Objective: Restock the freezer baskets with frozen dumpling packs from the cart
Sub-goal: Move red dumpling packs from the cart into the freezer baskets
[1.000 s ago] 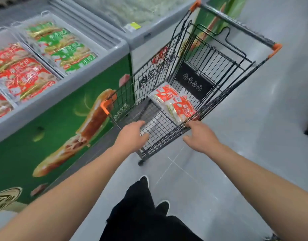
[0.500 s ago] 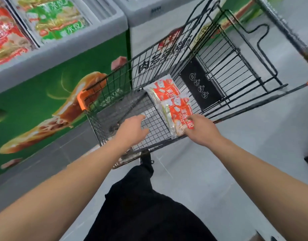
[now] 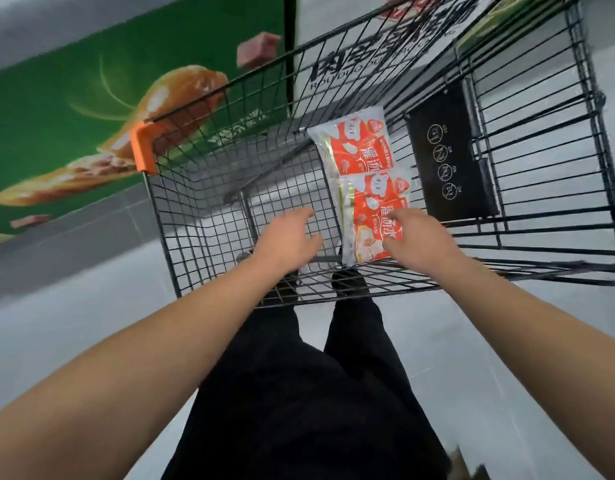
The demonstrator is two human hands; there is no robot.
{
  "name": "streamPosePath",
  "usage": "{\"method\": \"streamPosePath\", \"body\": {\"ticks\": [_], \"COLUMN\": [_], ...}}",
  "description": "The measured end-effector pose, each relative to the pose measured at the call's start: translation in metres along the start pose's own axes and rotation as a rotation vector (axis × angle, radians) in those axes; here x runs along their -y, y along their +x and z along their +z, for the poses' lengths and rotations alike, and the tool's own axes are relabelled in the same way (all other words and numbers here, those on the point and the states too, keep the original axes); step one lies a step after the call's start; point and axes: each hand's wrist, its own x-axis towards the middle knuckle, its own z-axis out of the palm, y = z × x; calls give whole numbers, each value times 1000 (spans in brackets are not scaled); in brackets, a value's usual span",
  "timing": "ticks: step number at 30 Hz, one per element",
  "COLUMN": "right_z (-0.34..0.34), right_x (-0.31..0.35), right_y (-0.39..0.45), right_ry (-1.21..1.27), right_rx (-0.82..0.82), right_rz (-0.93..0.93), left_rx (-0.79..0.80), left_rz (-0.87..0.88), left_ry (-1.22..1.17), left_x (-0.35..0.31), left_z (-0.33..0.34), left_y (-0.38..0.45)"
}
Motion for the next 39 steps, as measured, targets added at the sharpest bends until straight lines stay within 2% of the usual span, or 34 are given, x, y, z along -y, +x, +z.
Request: {"method": "streamPosePath", "body": {"ticks": [3, 7, 15, 20, 24, 30, 35, 39], "right_z": [2, 7, 23, 28, 39, 57, 57, 59], "right_x": [-18, -48, -85, -89, -91, -79, -77, -68], "right_y": [31, 78, 168, 215, 242, 246, 252, 246], "right_ry": [-17, -44, -21, 49, -53, -45, -21, 75], "right_rx": [54, 154, 247, 177, 120, -6, -38, -79], "right_rz": [-45, -96, -114, -119, -94, -86, -37, -160], "left_rx": [-8, 63, 32, -111, -202, -206, -223, -211], "left_rz": [-79, -192, -333, -258, -174, -123, -93, -74], "left_ry": [-44, -101, -206, -205, -224, -217, -210, -136], "left_x": [-7, -25, -45, -53, -53, -42, -37, -32], "left_z": [21, 56, 88, 95, 98, 103, 102, 101], "left_y": [17, 43, 114, 153, 187, 208, 210, 211]}}
